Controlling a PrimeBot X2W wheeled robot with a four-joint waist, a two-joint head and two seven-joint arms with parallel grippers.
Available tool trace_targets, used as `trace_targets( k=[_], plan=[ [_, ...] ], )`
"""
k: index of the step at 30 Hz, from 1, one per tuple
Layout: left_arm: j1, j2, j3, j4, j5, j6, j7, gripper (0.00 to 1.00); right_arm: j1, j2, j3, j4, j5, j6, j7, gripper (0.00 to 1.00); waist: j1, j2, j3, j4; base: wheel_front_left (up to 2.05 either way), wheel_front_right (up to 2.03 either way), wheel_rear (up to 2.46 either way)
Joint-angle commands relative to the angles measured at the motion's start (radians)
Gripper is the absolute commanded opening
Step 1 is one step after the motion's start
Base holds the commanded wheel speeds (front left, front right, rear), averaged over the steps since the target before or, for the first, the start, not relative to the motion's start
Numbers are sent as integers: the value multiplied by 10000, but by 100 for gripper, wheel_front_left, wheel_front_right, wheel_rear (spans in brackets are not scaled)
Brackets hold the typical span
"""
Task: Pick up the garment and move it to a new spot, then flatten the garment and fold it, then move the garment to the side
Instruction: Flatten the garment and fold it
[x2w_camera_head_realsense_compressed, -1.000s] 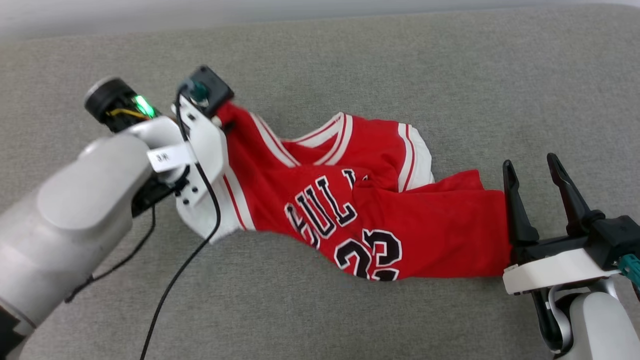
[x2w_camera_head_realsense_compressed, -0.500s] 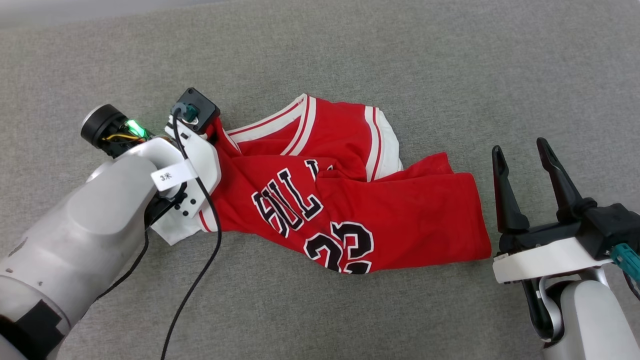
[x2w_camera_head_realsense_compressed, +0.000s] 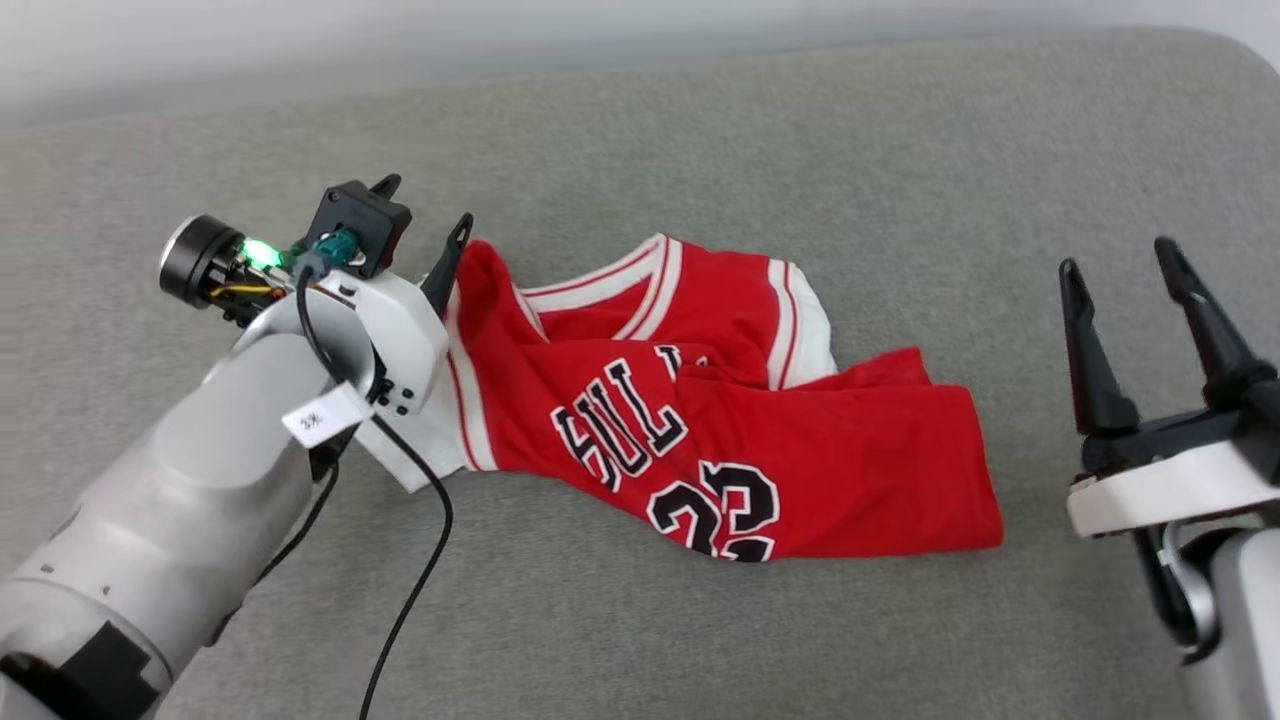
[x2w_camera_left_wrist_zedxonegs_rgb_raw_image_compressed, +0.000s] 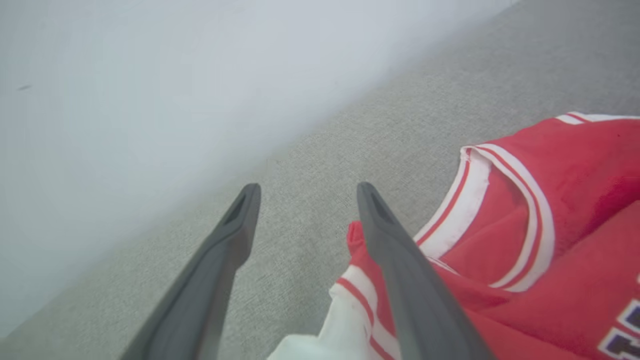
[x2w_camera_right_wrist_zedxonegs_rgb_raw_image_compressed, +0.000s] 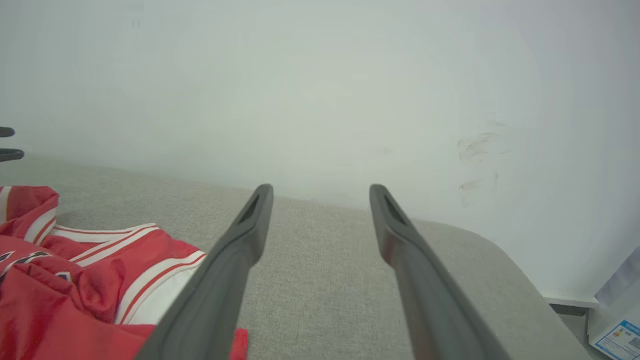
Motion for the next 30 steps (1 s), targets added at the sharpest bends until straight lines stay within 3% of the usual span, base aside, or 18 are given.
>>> trace_targets(
  k=[1, 2, 3, 7, 13, 17, 24, 30],
  plan=[
    [379, 121, 362, -550, 119, 542, -127, 100, -253, -533, 266, -109, 255, -14, 324, 100, 0, 0, -418, 430, 0, 0, 0],
    [476, 201, 662, -1041, 246, 857, -147, 100, -336, -850, 454, -166, 336, -14, 527, 100, 0, 0, -492, 530, 0, 0, 0],
    [476, 201, 662, -1041, 246, 857, -147, 100, -336, -850, 454, -166, 336, -14, 527, 100, 0, 0, -492, 530, 0, 0, 0],
    [1757, 721, 1958, -3250, 1025, 2151, -138, 100, -610, -2003, 1413, -624, 1064, -14, 1683, 100, 0, 0, -736, 847, 0, 0, 0],
    [3964, 1064, 3693, -5859, 2200, 3597, -144, 100, -939, -4119, 3392, -1255, 2844, -14, 4283, 100, 0, 0, -999, 1264, 0, 0, 0],
    [5249, 943, 4571, -6976, 2995, 4285, -145, 100, -1311, -5447, 4671, -1667, 4326, -16, 6063, 100, 0, 0, -1021, 1520, 0, 0, 0],
    [7098, 359, 5798, -8003, 3995, 4681, -146, 100, -2022, -6578, 6537, -1389, 5713, -14, 8027, 100, 0, 0, -762, 2005, 0, 0, 0],
    [7770, -432, 6404, -8224, 4666, 4301, -147, 100, -2305, -6469, 7783, -150, 5934, -14, 7930, 100, 0, 0, -410, 2560, 0, 0, 0]
  ],
)
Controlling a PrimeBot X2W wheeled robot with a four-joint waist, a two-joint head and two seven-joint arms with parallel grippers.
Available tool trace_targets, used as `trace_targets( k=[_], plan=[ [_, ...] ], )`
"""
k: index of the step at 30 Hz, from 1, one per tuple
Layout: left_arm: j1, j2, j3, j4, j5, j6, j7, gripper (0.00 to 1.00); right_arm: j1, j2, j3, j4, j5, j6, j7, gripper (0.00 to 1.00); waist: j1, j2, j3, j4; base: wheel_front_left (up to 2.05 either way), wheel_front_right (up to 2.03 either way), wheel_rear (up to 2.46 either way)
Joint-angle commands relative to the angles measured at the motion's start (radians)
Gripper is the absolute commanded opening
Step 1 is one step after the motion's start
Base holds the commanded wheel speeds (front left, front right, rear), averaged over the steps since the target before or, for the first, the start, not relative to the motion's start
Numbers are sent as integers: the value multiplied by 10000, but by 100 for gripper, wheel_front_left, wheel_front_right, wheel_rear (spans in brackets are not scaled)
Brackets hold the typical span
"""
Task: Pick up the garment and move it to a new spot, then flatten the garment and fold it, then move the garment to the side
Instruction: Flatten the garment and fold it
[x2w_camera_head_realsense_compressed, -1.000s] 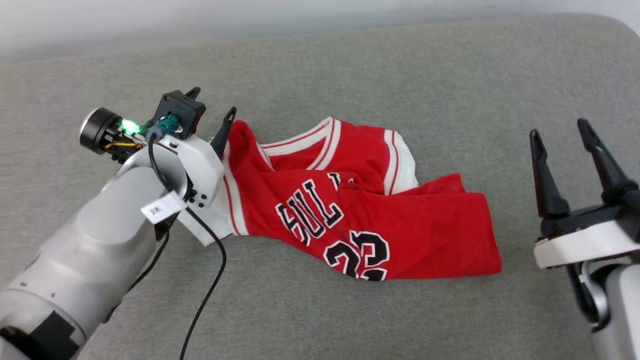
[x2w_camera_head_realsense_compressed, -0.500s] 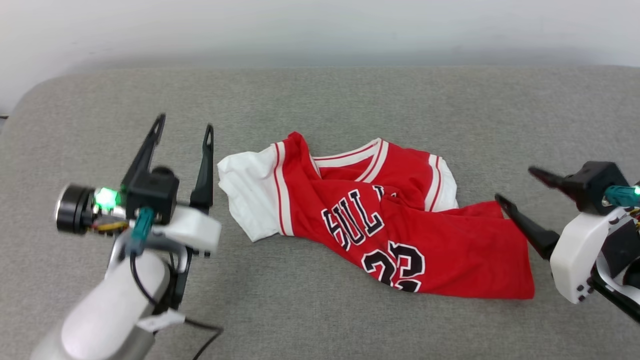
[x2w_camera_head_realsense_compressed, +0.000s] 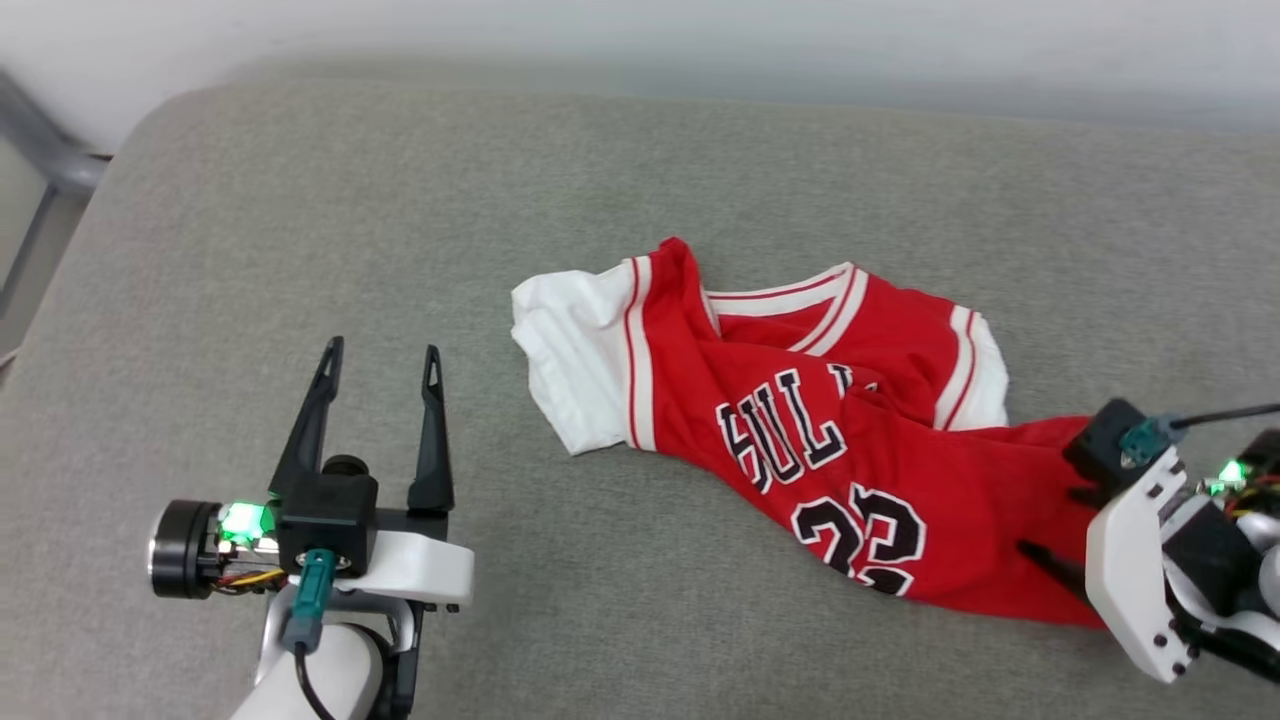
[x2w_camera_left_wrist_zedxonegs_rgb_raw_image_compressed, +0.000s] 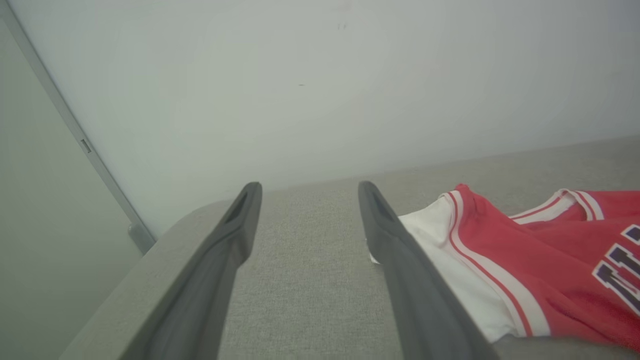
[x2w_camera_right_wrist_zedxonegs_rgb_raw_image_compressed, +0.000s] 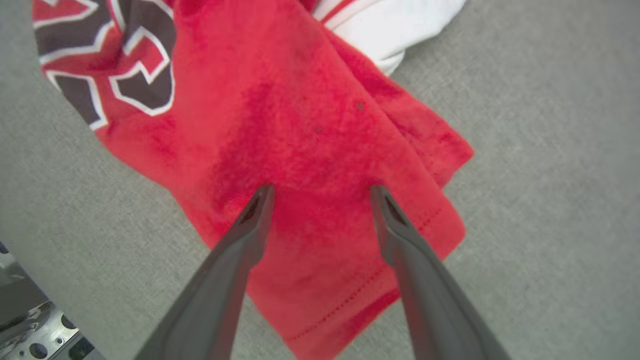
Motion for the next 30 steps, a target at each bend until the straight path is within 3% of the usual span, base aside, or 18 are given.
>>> trace_targets(
  k=[1, 9, 10, 11, 19, 25, 30],
  plan=[
    [137, -155, 97, 15, 160, -125, -22, 100, -97, 85, 225, 389, 16, -14, -106, 100, 1, -1, 190, 264, 0, 0, 0],
    [449, -847, 713, 274, 824, -834, -24, 100, 71, 819, 1803, 2478, 523, -10, -848, 100, 1, -1, 310, 465, 0, 0, 0],
    [506, -905, 817, 288, 894, -884, -24, 100, -7, 878, 1933, 2560, 560, -8, -1024, 55, 1, -1, 285, 423, 0, 0, 0],
    [560, -955, 912, 307, 949, -933, -24, 100, -171, 916, 2017, 2565, 558, -7, -1266, 0, 1, -1, 249, 367, 0, 0, 0],
    [1037, -1261, 1546, 379, 1366, -1320, -25, 100, -827, 649, 1763, 1248, 1059, -11, -2963, 0, 1, -1, -358, -138, 0, 0, 0],
    [1343, -1467, 1805, 329, 1600, -1556, -25, 100, 451, 382, 1361, -495, 1386, -11, -3141, 0, 1, -1, -602, -277, 0, 0, 0],
    [1507, -1673, 1933, 323, 1741, -1756, -25, 100, 2211, 749, 1039, -582, 1155, -11, -3174, 0, 1, -1, -607, -251, 0, 0, 0]
  ],
)
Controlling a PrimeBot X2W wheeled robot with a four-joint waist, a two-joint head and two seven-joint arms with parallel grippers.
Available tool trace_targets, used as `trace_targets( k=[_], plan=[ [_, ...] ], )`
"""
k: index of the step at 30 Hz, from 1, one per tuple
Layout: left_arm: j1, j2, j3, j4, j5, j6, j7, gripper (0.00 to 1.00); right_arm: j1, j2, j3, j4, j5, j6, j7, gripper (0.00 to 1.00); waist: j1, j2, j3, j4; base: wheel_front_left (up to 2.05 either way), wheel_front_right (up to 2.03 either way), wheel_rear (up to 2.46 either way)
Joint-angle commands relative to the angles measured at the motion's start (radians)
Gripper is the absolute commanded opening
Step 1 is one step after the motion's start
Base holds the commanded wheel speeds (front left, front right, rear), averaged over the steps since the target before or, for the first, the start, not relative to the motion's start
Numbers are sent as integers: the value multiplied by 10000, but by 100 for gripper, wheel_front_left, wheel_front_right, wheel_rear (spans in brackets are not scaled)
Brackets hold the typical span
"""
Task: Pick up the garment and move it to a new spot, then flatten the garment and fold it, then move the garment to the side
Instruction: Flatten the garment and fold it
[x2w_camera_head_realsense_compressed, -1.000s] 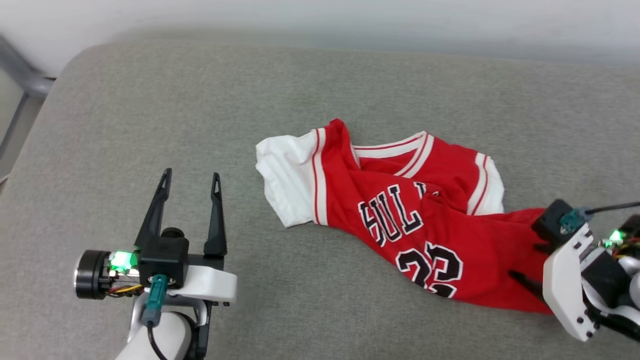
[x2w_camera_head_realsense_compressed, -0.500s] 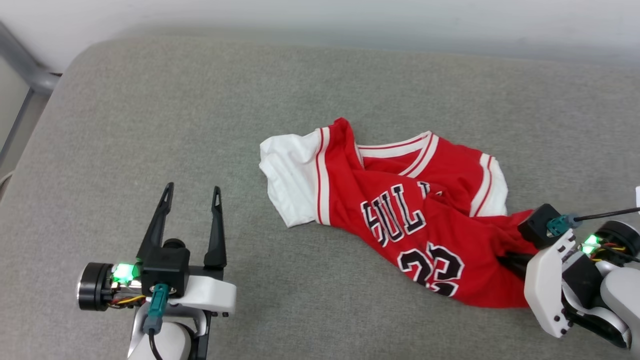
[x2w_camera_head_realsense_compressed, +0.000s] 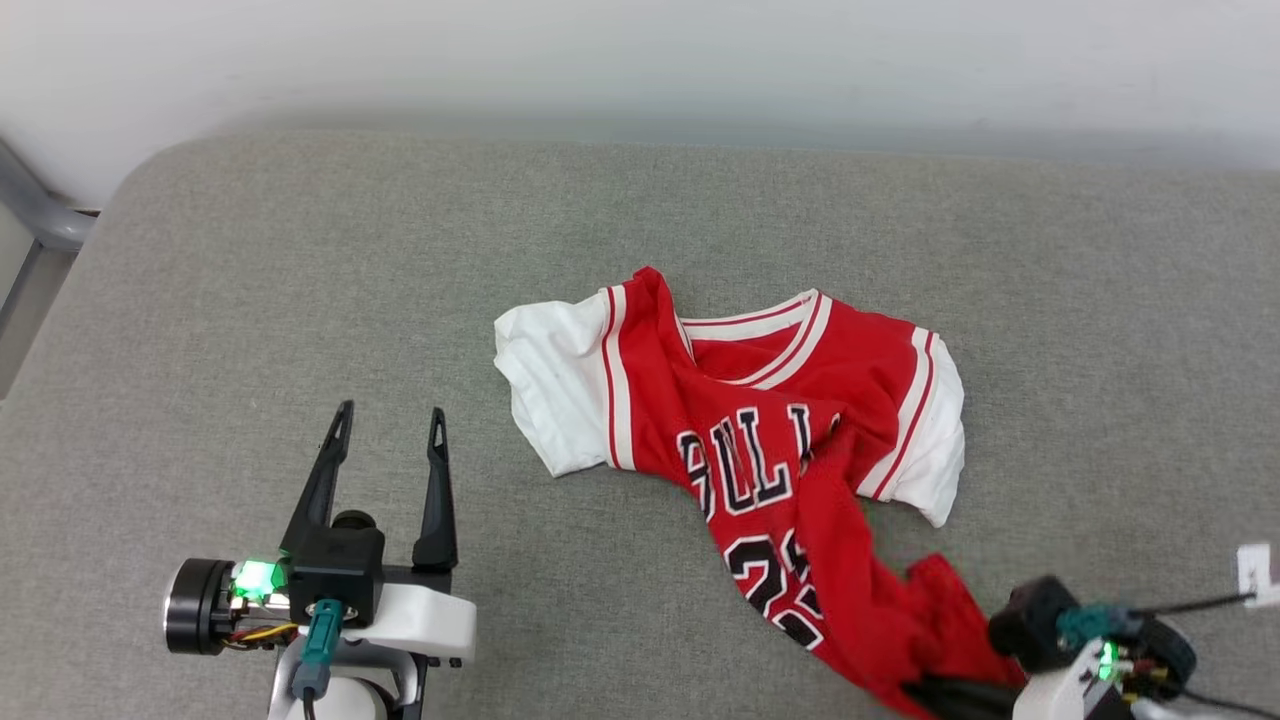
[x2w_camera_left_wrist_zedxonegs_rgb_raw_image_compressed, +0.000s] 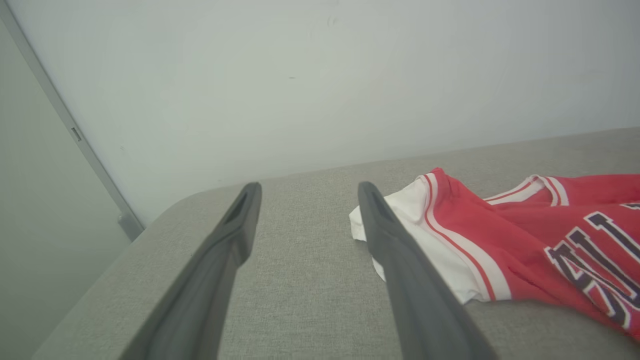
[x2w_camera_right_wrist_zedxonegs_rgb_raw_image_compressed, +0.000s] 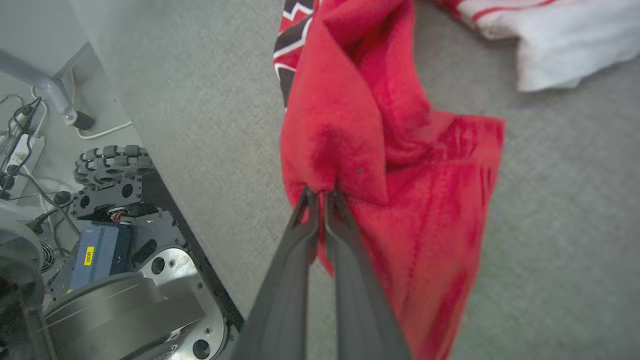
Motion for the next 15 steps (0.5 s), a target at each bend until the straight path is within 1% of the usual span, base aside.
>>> trace_targets(
  k=[1, 3, 5, 6, 7, 8, 12, 15],
  plan=[
    [114, -69, 52, -12, 61, -106, -25, 100, 430, 208, -201, 203, -338, -9, -115, 0, 0, -1, 28, 27, 0, 0, 0],
    [145, -117, 142, 13, 121, -161, -25, 100, 1142, 676, -281, 511, -240, -6, -182, 0, 0, -1, 37, 20, 0, 0, 0],
    [201, -166, 220, 70, 163, -225, -25, 100, 1441, 886, -387, 812, -556, -6, -242, 0, 0, -1, 39, 16, 0, 0, 0],
    [226, -187, 263, 84, 199, -249, -25, 100, 1496, 1036, -566, 931, -721, -10, -375, 28, 0, -1, 32, -8, 0, 0, 0],
    [258, -196, 317, 94, 214, -279, -25, 100, 1535, 1191, -764, 979, -842, -12, -545, 67, 0, -1, 10, -49, 0, 0, 0],
    [301, -212, 351, 99, 223, -298, -25, 100, 1564, 1318, -996, 956, -939, -12, -697, 100, 0, -1, -23, -93, 0, 0, 0],
    [404, -253, 473, 153, 346, -392, -25, 100, 1442, 1476, -2107, 474, -1458, -10, -1226, 100, 0, -1, -190, -233, 0, 0, 0],
    [487, -304, 524, 158, 415, -440, -25, 100, 1372, 1500, -3272, -124, -1848, -10, -1518, 100, 0, -1, -290, -285, 0, 0, 0]
  ],
)
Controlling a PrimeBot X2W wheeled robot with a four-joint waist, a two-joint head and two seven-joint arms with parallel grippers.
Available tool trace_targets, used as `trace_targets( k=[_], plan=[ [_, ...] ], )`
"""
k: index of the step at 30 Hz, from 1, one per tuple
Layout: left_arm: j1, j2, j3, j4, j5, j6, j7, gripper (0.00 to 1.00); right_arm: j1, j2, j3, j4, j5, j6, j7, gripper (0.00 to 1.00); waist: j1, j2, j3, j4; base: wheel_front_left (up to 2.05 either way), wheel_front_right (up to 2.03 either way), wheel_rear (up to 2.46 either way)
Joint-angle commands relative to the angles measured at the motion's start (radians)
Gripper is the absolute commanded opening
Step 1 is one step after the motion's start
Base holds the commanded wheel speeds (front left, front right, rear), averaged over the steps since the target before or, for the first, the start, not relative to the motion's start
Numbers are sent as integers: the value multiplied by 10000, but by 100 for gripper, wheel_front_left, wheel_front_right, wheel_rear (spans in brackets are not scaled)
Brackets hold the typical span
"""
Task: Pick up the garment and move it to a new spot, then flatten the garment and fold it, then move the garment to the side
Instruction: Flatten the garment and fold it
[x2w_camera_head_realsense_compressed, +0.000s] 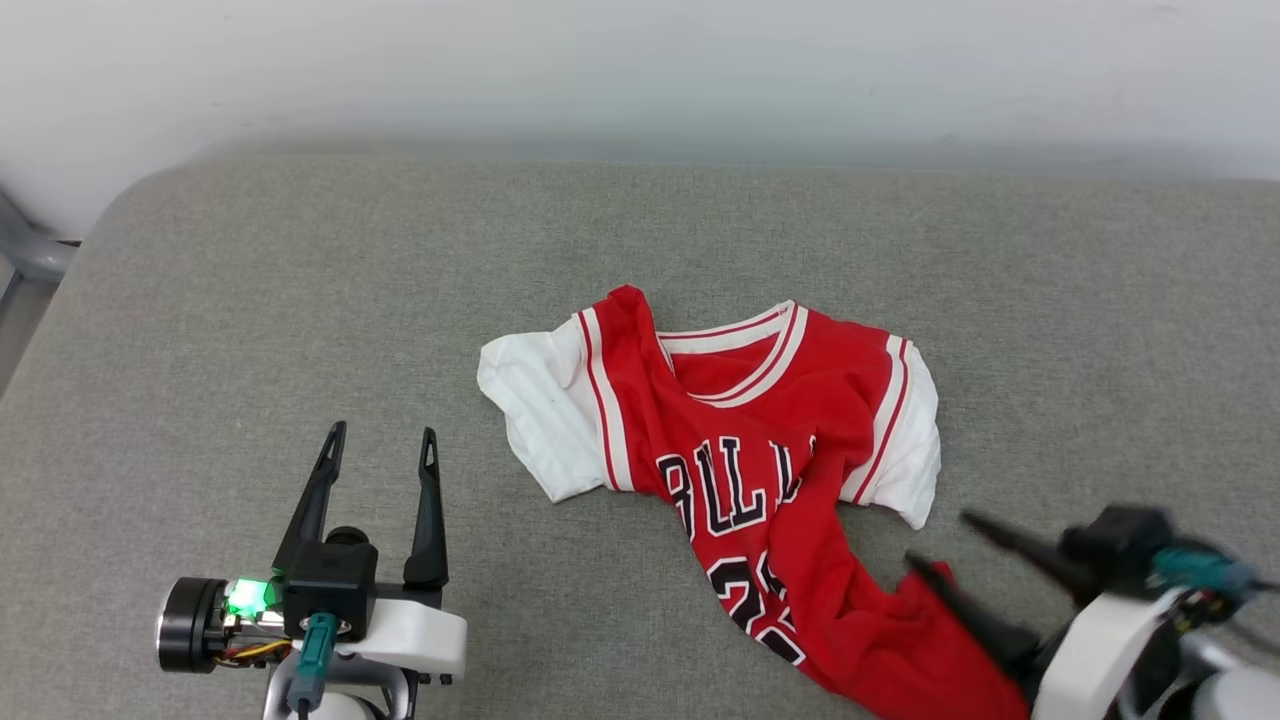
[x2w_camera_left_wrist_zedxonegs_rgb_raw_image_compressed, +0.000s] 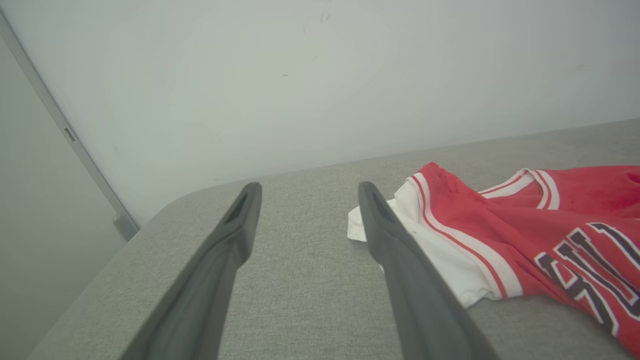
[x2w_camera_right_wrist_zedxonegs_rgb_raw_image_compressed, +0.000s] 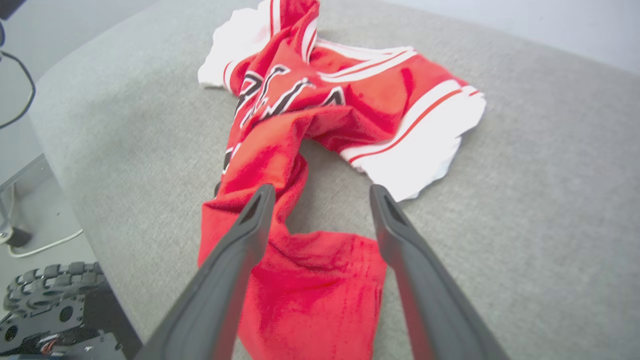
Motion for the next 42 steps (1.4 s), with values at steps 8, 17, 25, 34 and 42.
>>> trace_targets(
  k=[8, 17, 25, 34, 42],
  plan=[
    [128, -216, 49, -69, 216, -161, -25, 100, -376, 66, -2422, -1328, -1434, -11, 194, 100, 0, -1, -36, 63, 0, 0, 0],
    [-231, -452, 83, -127, 365, -326, -24, 100, -1433, -1241, -585, -1056, -1337, -14, 2341, 100, 0, -1, 476, 501, 0, 0, 0],
    [-546, -723, 58, -110, 453, -499, -25, 100, -3019, -1890, 1588, -237, -607, -14, 3523, 100, 0, -1, 1108, 986, 0, 0, 0],
    [-841, -947, 58, -32, 545, -585, -25, 100, -4103, -1900, 3505, 1596, -199, -11, 3960, 100, 0, -1, 1617, 1376, 0, 0, 0],
    [-644, -902, 287, 57, 583, -531, -24, 100, -4902, -1901, 3794, 1891, -244, -16, 2501, 0, 0, -1, 1373, 994, 0, 0, 0]
  ],
)
